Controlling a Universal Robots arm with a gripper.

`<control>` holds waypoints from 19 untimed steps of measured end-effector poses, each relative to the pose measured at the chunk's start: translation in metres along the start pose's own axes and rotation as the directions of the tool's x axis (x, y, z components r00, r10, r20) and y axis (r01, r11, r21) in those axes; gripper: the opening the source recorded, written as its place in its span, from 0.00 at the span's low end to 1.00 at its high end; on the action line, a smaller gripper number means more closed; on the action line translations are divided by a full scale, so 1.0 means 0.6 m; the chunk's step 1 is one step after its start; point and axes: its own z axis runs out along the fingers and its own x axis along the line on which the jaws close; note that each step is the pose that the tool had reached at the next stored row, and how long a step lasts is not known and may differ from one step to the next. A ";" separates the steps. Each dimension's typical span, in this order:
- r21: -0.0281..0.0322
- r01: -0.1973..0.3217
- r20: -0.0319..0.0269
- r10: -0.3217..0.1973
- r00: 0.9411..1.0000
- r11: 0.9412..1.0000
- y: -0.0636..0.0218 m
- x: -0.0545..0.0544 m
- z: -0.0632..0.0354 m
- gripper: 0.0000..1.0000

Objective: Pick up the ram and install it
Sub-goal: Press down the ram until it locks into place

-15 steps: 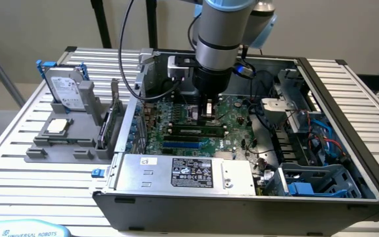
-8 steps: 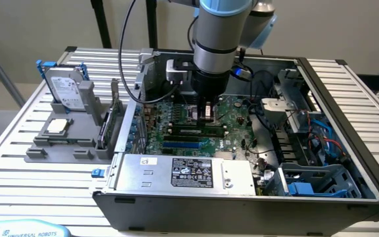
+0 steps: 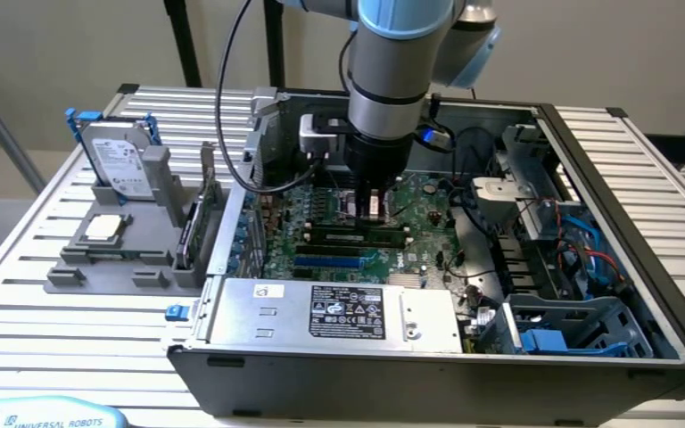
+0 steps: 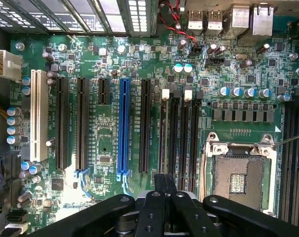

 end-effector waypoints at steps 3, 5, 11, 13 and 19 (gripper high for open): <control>0.001 0.000 0.001 0.000 1.000 1.000 0.001 0.000 0.006 0.11; 0.001 0.000 0.001 0.000 1.000 1.000 0.001 0.000 0.007 0.11; 0.001 0.000 0.001 0.000 1.000 1.000 0.002 0.000 -0.022 0.11; 0.001 0.000 0.001 0.000 1.000 1.000 0.002 -0.001 -0.036 0.11; 0.001 0.000 0.003 0.000 1.000 1.000 0.002 -0.001 -0.042 0.11</control>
